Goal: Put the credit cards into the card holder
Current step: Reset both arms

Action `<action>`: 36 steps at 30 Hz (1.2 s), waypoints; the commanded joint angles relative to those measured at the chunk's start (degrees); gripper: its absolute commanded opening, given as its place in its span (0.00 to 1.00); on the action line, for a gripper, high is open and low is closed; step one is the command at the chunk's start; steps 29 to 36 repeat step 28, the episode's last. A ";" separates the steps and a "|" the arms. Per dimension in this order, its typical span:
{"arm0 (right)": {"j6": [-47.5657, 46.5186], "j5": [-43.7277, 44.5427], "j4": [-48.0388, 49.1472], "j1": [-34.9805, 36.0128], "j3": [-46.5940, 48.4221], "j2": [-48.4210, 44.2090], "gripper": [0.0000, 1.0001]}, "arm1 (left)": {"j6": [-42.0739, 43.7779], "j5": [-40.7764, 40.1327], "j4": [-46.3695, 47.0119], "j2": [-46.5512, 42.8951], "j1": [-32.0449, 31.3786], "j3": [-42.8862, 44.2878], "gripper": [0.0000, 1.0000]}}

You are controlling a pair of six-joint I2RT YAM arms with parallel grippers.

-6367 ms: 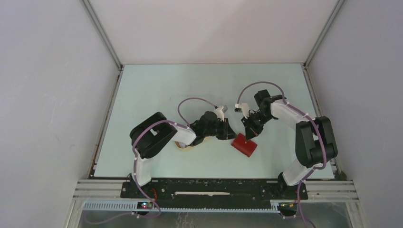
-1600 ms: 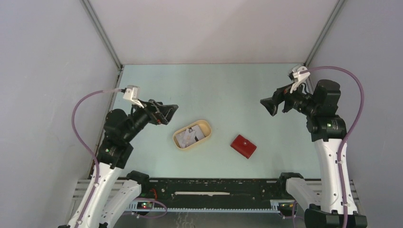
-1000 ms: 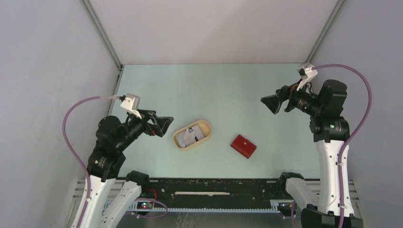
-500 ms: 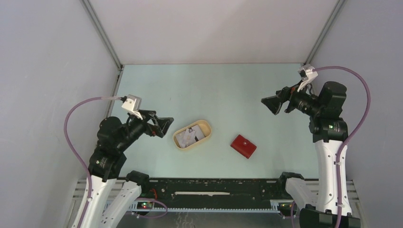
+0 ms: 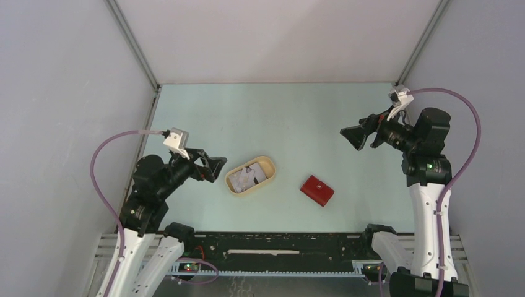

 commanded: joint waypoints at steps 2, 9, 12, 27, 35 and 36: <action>0.94 -0.59 1.88 -0.74 -0.11 -1.34 1.00 | 1.70 -0.05 2.05 -0.47 1.34 -0.98 1.00; 0.78 -2.05 2.51 -0.74 -1.26 -0.97 1.00 | 1.65 -0.06 1.87 -0.95 2.65 -2.07 1.00; 0.58 -1.92 2.52 -0.74 -1.60 -1.10 1.00 | 1.65 -0.42 1.78 -0.89 2.74 -2.29 1.00; 0.12 -3.27 2.56 -0.65 -2.22 -0.55 1.00 | 1.74 -1.12 1.32 -0.71 3.17 -2.48 1.00; 0.26 -3.31 2.60 -0.59 -2.30 -0.55 1.00 | 1.73 -1.16 1.34 -0.74 3.22 -2.48 1.00; 0.26 -3.31 2.60 -0.59 -2.30 -0.55 1.00 | 1.73 -1.16 1.34 -0.74 3.22 -2.48 1.00</action>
